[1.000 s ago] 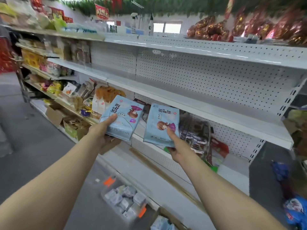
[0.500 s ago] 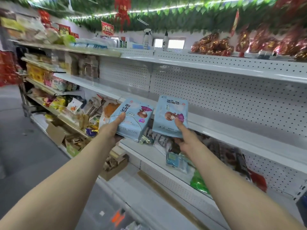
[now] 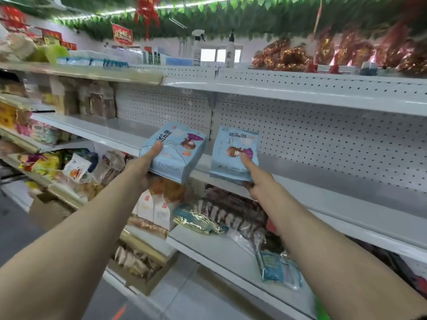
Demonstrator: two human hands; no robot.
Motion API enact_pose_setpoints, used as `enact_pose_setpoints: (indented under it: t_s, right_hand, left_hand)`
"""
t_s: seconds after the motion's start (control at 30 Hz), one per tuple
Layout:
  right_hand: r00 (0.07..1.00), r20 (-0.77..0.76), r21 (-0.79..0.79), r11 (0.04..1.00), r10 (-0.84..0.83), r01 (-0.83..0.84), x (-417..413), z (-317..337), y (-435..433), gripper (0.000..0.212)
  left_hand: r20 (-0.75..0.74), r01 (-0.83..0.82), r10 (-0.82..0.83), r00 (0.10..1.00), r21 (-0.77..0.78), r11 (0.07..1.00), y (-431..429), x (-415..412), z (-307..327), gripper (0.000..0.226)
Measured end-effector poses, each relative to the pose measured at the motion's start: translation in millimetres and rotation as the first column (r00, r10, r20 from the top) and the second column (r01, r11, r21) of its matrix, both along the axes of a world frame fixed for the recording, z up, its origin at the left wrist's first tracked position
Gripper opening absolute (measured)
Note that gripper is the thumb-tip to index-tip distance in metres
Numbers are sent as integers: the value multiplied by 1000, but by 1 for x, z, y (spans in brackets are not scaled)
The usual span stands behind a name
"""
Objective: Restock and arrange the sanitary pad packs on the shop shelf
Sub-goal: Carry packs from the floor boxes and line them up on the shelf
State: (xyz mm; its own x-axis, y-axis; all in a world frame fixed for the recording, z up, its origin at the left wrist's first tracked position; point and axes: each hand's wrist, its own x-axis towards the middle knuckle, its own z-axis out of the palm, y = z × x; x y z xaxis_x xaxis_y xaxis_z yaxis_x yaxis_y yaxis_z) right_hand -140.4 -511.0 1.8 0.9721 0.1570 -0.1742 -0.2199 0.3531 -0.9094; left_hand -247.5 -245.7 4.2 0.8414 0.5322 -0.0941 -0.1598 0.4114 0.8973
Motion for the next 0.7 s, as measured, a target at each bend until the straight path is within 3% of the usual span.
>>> enact_pose_setpoints:
  t_s: [0.07,0.23,0.4,0.47,0.57,0.7]
  right_hand:
    - [1000,-8,-25,999,-27,27,17,-3,14,74]
    - [990,-55,-70,990,-129,125,43,0,38,39]
    - [953,-68,-153,947,-294,282,55,4,57,32]
    - [934,-64,-236,914,-352,329,59,3,64,46]
    - [895,-71,-319,860,-441,398,71,-6,66,93]
    - [845,-42,-359,797,-533,485,77,-17,67,118]
  left_hand:
    - [0,25,-25,1000,-3,1000,22,23,3,66]
    - [-7,109,-108,994,5,994,70,85,6,64]
    - [-63,342,-337,939,110,933,98,145,19,38]
    - [-94,426,-417,904,132,895,107,164,23,36]
    - [-126,496,-481,868,177,850,119,186,30,51]
    - [-159,598,-577,802,224,770,132,210,30,75]
